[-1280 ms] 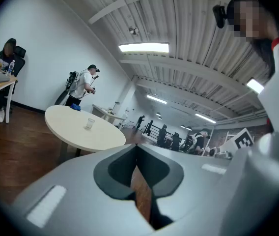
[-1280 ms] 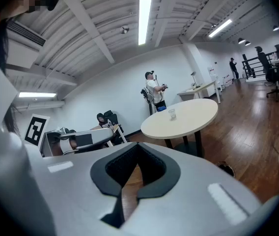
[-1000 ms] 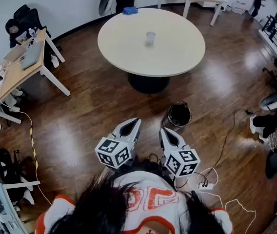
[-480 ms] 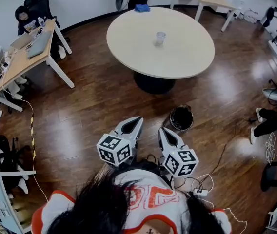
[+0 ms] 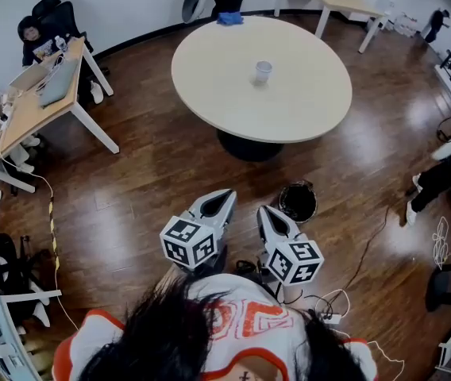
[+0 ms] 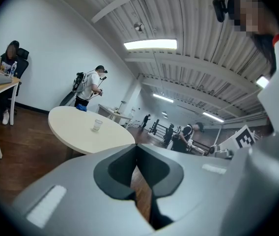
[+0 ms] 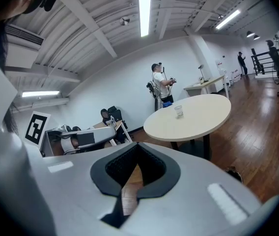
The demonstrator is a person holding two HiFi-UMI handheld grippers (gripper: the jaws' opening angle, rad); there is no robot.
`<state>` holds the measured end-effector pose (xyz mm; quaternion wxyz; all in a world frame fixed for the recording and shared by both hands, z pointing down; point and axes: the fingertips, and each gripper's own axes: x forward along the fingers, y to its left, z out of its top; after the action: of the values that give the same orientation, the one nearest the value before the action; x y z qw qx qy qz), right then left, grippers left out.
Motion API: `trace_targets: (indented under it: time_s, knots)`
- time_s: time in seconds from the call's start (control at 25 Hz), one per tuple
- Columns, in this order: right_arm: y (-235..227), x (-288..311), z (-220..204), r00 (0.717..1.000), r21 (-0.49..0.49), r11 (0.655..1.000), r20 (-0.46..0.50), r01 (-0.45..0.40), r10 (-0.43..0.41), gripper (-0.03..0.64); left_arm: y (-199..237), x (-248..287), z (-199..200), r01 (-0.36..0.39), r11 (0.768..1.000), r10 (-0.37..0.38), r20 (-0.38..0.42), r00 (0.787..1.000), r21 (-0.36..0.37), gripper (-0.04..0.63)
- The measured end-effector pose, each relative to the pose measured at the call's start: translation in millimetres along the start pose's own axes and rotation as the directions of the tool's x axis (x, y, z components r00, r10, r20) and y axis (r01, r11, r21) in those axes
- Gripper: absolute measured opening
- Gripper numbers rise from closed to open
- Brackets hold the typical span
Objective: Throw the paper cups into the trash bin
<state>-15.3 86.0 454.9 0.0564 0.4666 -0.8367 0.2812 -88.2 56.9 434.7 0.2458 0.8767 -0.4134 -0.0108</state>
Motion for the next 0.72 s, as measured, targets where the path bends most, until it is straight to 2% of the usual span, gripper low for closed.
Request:
trace_targets:
  time_s: [0.24,0.44,0.72]
  knots:
    - [12,43,19,1.000,-0.007,1.000,0.014,0.002,-0.002,0.002,39,12,30,0.024,1.000,-0.024,0.007,1.000,-0.003,0.000]
    - [11,70,35,0.999,0.000,0.999,0.034,0.036,-0.036,0.002,61,20,48,0.046,0.999,-0.046,0.002,0.999,0.008,0.000]
    - [19,97,40,0.996,-0.019,0.996,0.028,0.087,-0.086,0.002,99,26,59,0.064,0.997,-0.064,0.004,0.998,-0.031,0.000]
